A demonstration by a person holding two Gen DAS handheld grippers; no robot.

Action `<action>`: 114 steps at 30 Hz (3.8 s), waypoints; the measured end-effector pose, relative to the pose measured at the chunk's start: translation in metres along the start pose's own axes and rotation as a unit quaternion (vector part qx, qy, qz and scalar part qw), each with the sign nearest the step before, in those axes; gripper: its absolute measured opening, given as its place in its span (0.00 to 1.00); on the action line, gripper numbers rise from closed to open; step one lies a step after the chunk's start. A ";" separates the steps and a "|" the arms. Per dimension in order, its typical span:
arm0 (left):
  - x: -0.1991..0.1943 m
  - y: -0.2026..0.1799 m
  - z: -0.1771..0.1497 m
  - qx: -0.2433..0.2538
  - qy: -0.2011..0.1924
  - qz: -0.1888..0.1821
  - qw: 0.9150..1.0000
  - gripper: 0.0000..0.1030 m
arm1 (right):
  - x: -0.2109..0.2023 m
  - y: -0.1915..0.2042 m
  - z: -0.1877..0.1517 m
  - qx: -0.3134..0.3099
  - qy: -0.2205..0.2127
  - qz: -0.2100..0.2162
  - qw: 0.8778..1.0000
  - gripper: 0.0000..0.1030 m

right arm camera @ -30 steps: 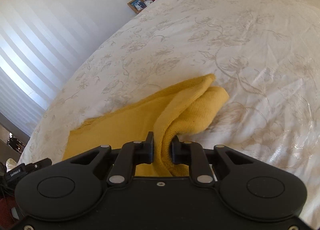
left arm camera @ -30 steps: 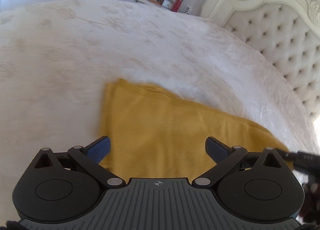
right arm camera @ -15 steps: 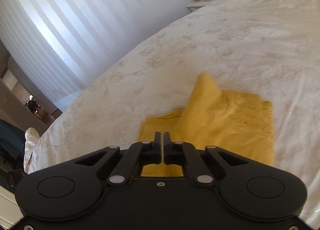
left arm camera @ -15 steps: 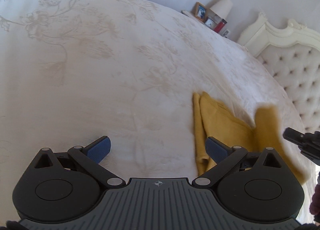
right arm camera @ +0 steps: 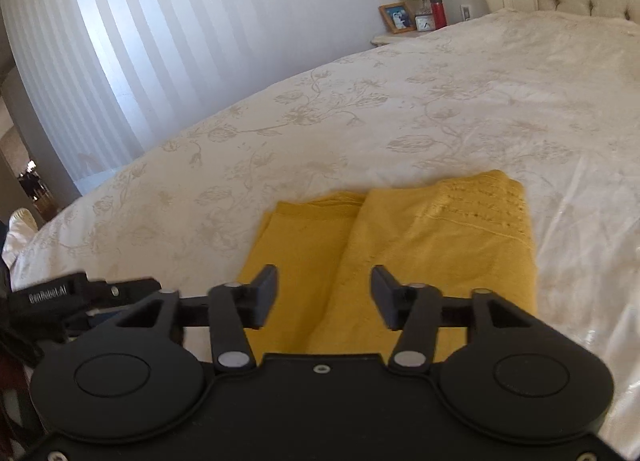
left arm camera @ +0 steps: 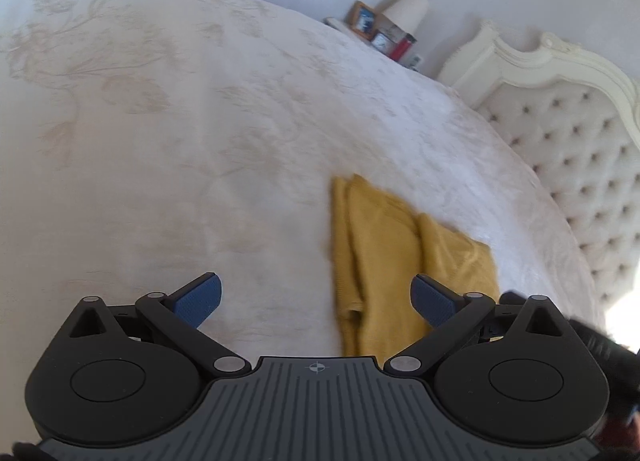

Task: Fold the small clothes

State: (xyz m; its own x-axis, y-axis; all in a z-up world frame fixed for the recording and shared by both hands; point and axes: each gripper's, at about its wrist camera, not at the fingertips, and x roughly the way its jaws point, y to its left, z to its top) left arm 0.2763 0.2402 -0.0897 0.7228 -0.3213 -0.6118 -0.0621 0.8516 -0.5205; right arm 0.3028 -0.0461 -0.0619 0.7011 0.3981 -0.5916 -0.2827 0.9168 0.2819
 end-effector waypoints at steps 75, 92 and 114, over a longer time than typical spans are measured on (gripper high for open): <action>0.172 -0.140 0.005 0.018 0.122 -0.074 0.990 0.98 | -0.029 0.032 -0.064 -0.119 -0.076 -0.057 0.988 0.10; 0.143 -0.168 0.032 0.127 0.110 -0.051 0.985 0.11 | -0.037 0.030 -0.058 -0.125 -0.103 -0.011 0.987 0.10; 0.127 -0.072 0.055 0.128 0.071 0.042 0.988 0.48 | -0.005 0.074 -0.065 -0.160 -0.031 0.155 0.974 0.57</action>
State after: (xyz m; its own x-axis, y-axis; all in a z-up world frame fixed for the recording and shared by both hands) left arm 0.4106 0.1610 -0.0969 0.6176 -0.2850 -0.7330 0.0713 0.9485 -0.3087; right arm 0.2358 0.0214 -0.0872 0.5853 0.6632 -0.4664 -0.6694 0.7199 0.1837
